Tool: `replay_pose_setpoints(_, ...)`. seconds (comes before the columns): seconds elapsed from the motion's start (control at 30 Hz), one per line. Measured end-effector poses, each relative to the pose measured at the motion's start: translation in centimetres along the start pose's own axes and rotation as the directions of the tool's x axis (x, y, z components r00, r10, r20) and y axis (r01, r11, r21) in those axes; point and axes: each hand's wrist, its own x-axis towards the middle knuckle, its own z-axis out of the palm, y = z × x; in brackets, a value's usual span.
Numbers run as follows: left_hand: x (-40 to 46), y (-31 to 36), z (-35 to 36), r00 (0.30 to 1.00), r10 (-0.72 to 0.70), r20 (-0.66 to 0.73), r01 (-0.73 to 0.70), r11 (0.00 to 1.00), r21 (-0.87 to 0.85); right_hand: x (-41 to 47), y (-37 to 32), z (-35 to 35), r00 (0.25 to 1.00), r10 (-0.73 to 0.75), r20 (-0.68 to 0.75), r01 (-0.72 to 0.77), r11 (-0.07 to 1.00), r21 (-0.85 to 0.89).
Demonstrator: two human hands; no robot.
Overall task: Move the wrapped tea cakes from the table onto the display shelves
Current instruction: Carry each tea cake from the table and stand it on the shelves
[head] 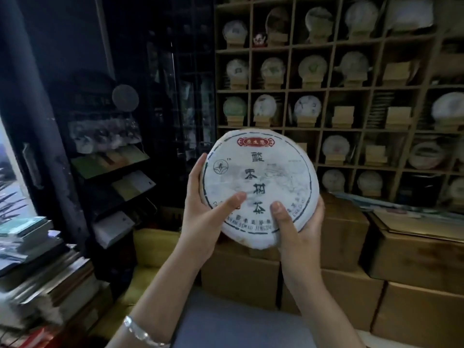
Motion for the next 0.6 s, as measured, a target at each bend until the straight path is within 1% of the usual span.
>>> replay_pose_setpoints(0.07,3.0,-0.8,-2.0,1.000,0.001,-0.008,-0.001,1.000,-0.009,2.9,1.5,1.1,0.995,0.082,0.048,-0.079,0.995,-0.058)
replay_pose_setpoints(0.13,6.3,-1.6,-4.7,1.000,0.004,-0.001,-0.004,0.999,-0.037,6.7,2.5,2.1,0.990,0.137,0.044,-0.133,0.988,-0.082)
replay_pose_setpoints(0.2,9.9,-2.4,-7.5,0.999,0.012,0.030,-0.010,0.998,-0.063,10.8,3.2,3.4,0.995,0.097,0.018,-0.094,0.986,-0.139)
replay_pose_setpoints(0.23,11.7,-2.9,-8.7,0.999,0.020,0.045,-0.017,0.998,-0.060,12.7,3.4,4.5,0.997,0.054,0.049,-0.044,0.984,-0.175)
replay_pose_setpoints(0.27,13.5,-3.4,-9.8,0.998,0.028,0.065,-0.024,0.998,-0.056,14.3,3.7,5.8,0.994,0.028,0.110,-0.006,0.980,-0.198)
replay_pose_setpoints(0.33,16.8,-4.8,-11.6,0.994,0.017,0.111,-0.009,0.997,-0.072,17.0,5.1,8.4,0.977,0.027,0.211,0.020,0.976,-0.215)
replay_pose_setpoints(0.37,18.3,-5.6,-12.3,0.990,0.002,0.138,0.010,0.996,-0.088,18.0,6.1,9.5,0.975,0.013,0.220,0.039,0.973,-0.228)
replay_pose_setpoints(0.47,22.3,-8.1,-14.4,0.976,-0.038,0.214,0.062,0.992,-0.106,20.1,9.1,11.4,0.985,-0.041,0.169,0.080,0.970,-0.231)
replay_pose_setpoints(0.6,25.8,-12.0,-16.3,0.958,-0.092,0.270,0.126,0.986,-0.112,22.7,12.2,11.8,0.989,0.013,0.148,0.022,0.972,-0.236)
